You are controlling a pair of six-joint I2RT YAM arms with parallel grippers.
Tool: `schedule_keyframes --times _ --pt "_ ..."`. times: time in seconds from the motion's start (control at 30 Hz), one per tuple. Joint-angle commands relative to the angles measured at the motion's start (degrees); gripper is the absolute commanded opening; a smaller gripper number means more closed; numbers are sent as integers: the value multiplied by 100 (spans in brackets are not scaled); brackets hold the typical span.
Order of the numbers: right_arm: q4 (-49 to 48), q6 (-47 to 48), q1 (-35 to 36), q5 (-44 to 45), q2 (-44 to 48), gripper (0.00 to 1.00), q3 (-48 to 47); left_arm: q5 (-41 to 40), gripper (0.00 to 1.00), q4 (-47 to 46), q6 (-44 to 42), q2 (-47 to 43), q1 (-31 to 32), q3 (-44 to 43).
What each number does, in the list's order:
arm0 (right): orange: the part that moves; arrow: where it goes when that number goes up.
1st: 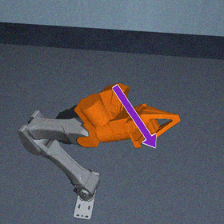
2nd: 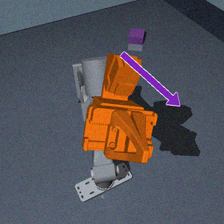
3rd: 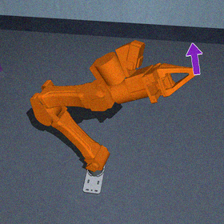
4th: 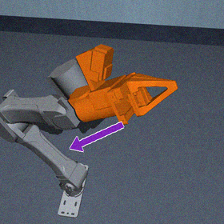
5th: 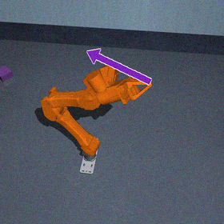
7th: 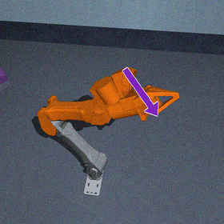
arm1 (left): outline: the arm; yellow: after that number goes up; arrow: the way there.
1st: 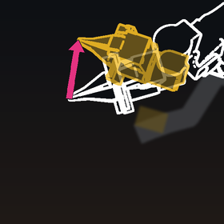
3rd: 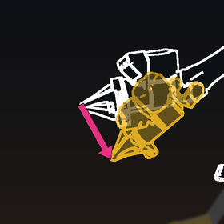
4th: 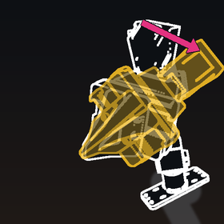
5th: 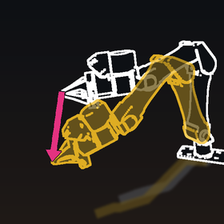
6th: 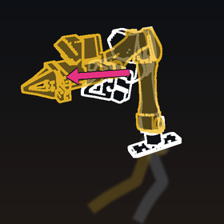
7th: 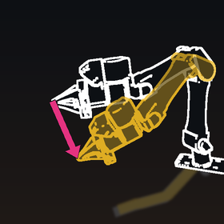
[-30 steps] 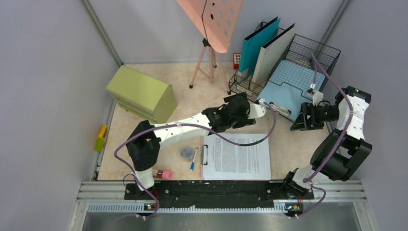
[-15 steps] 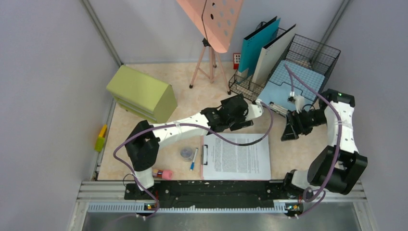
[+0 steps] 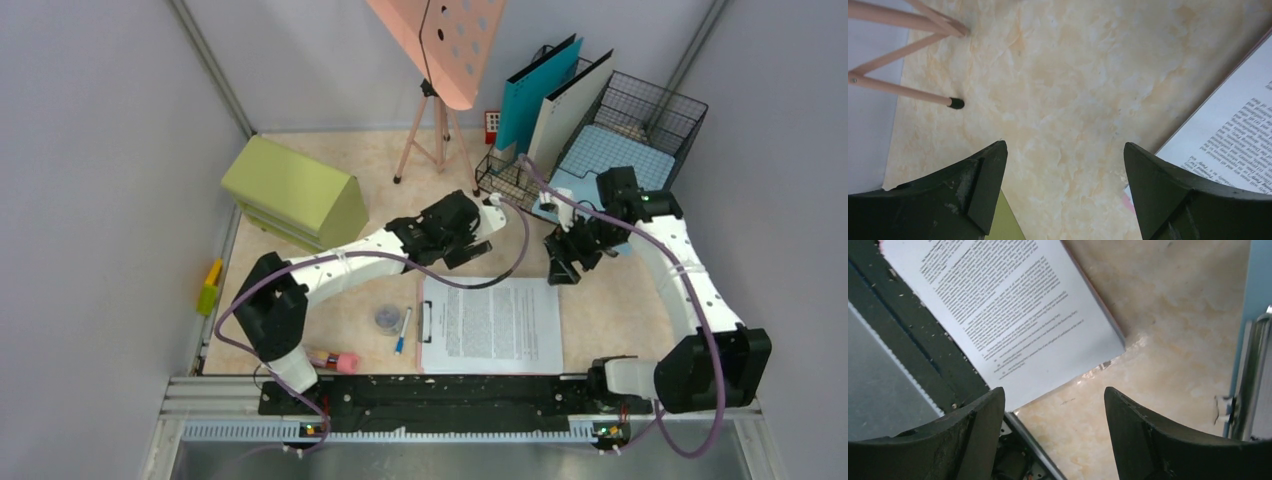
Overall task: Organize the desk
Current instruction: Place the folder in the storage box.
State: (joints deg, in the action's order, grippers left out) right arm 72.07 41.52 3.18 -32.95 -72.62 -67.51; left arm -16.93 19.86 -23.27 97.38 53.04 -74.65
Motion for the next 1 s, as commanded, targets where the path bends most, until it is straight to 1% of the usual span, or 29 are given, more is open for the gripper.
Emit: schedule_keyframes --times 0.0,0.23,0.47,0.63,0.73,0.87,0.97 --pt "-1194 -885 627 980 44 72 52 181 92 -1 279 -509 -280 172" --pt "-1914 -1246 647 2158 -289 71 -79 293 92 -69 327 -643 -399 184" --pt "-2203 -1204 647 2728 -427 71 -190 503 92 -266 426 -547 -399 165" --pt "-2219 -1187 556 2691 -423 71 -232 906 92 -320 685 -404 -487 8" --pt "-2140 -1177 518 2625 -337 71 -333 1267 92 -398 1043 -252 -756 -124" --pt "-1986 -1237 494 2403 -229 71 -431 1415 91 -950 1585 139 -1151 -230" --pt "-1975 -1325 493 2326 -136 71 -443 1761 91 -1381 1977 570 -1377 -433"
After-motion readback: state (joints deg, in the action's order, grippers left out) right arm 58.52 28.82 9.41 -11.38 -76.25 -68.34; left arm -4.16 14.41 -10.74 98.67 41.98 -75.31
